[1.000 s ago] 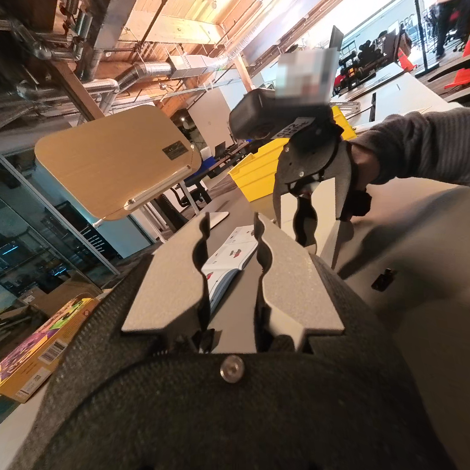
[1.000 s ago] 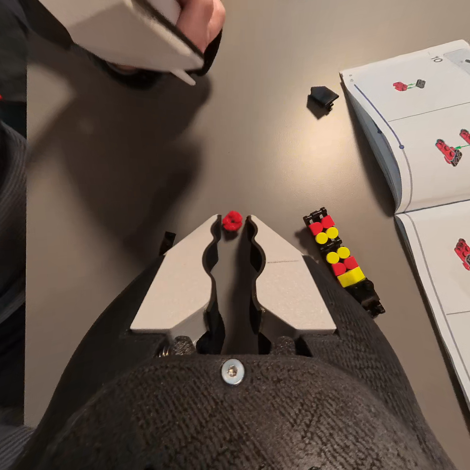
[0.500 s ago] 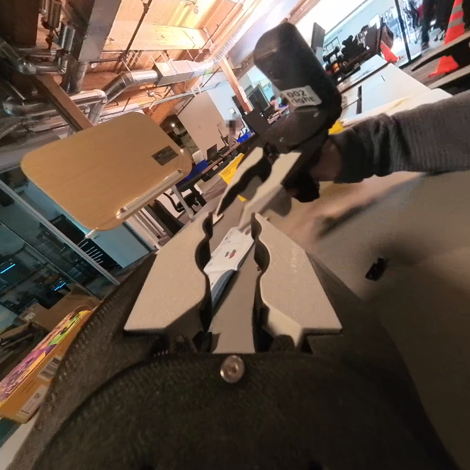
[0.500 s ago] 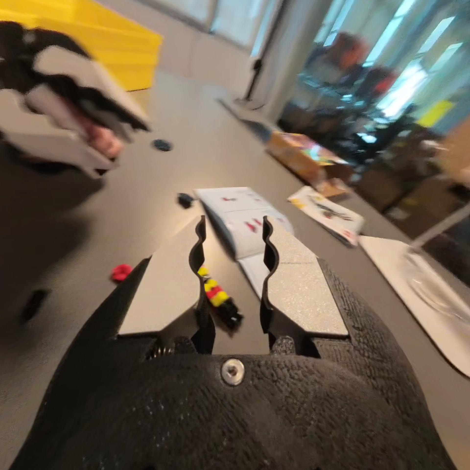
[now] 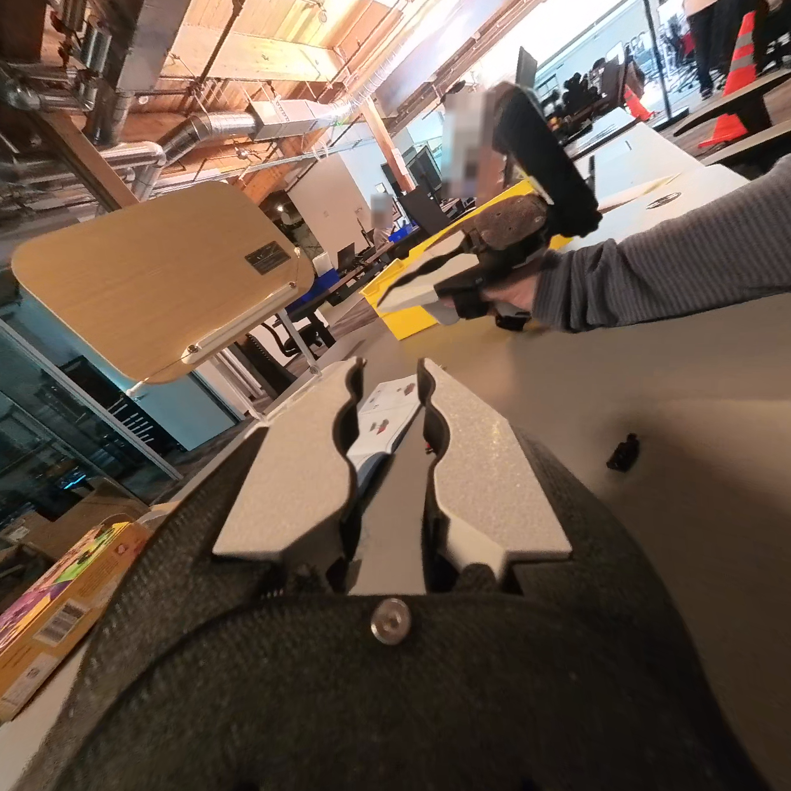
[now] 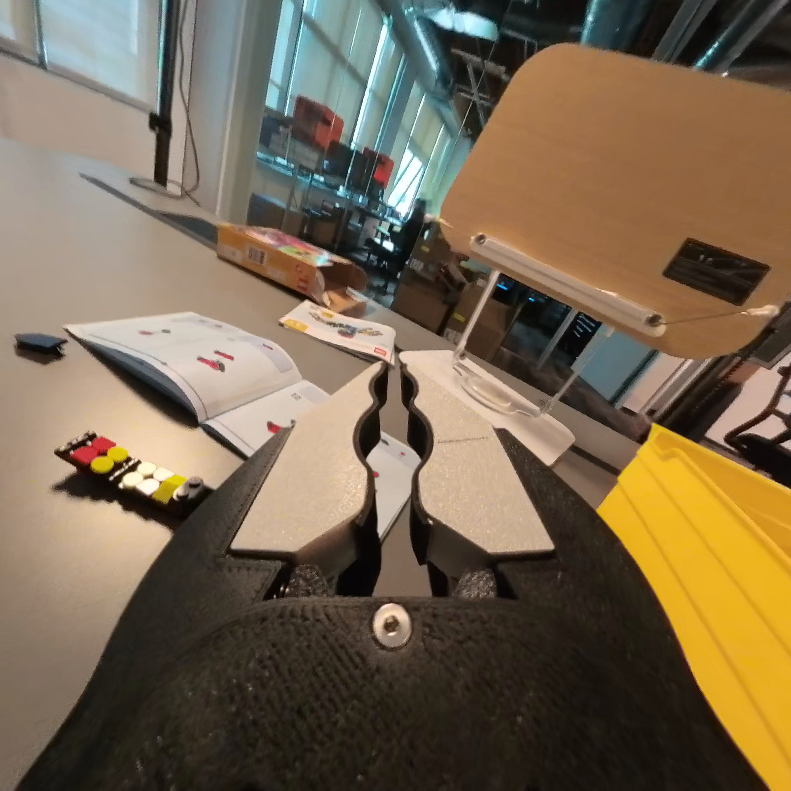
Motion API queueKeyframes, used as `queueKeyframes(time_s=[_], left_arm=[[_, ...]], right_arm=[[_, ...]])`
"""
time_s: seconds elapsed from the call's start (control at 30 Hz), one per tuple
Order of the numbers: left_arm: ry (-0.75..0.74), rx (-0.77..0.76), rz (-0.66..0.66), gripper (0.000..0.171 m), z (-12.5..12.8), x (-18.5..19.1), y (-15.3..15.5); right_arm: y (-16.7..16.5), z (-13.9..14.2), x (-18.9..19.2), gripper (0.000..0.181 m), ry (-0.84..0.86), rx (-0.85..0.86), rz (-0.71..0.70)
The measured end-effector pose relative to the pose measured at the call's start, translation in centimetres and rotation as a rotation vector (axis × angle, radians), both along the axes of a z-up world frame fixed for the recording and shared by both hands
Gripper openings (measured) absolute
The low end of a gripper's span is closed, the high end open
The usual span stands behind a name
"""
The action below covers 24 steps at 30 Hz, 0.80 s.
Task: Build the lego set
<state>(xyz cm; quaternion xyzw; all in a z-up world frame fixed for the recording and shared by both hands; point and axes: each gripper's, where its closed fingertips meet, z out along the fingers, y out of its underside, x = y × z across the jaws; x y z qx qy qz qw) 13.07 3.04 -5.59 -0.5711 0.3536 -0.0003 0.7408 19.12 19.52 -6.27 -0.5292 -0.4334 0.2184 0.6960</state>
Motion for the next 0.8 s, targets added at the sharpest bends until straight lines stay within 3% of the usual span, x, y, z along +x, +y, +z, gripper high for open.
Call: queueKeyframes(time_s=[0.13, 0.3, 0.5, 0.8], left_arm=[[0.020, 0.037, 0.038, 0.024, 0.4, -0.6, -0.5], [0.029, 0.122, 0.134, 0.024, 1.7, -2.2, -1.4], [-0.049, 0.225, 0.335, 0.026, 4.4, -7.7, -2.5], [-0.121, 0.206, 0.573, 0.026, 4.5, -16.1, -2.2]], right_arm=[[-0.2, -1.1, -0.8, 0.003, -0.101, 0.032, 0.006], [0.3, -0.6, -0.1, 0.003, -0.065, 0.026, -0.022], [1.0, 0.5, 1.1, 0.003, 0.006, 0.018, -0.059], [1.1, 0.9, 1.3, 0.002, 0.029, 0.016, -0.064]])
